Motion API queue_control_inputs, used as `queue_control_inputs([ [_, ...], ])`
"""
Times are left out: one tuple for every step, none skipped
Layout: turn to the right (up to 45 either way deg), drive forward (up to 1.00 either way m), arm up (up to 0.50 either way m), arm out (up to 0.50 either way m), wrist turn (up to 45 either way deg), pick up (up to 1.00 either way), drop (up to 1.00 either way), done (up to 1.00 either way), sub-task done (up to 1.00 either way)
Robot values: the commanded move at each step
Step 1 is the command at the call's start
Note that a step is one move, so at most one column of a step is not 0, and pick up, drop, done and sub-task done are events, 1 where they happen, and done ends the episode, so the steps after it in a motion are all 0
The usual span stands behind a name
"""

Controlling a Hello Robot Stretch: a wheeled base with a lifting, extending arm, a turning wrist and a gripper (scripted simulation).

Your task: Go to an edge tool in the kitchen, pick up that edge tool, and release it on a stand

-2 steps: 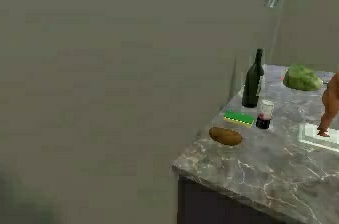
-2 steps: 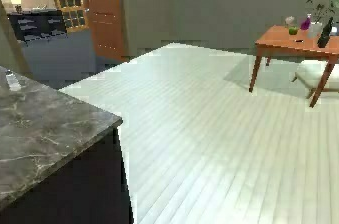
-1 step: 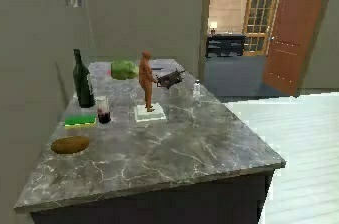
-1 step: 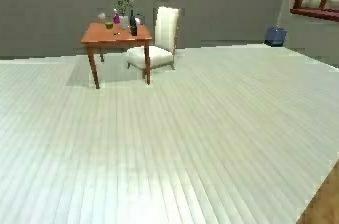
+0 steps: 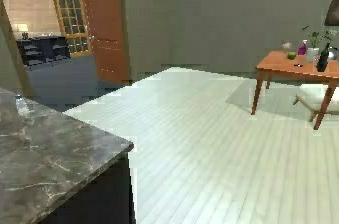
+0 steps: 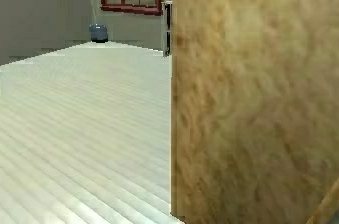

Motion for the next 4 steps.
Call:
queue_control_inputs([
  [42.0,0.00,0.00,0.00,0.0,0.00,0.00,0.00,0.00],
  [0.0,0.30,0.00,0.00,0.0,0.00,0.00,0.00,0.00],
  [-30.0,0.00,0.00,0.00,0.0,0.00,0.00,0.00,0.00],
  [0.0,0.85,0.00,0.00,0.0,0.00,0.00,0.00,0.00],
])
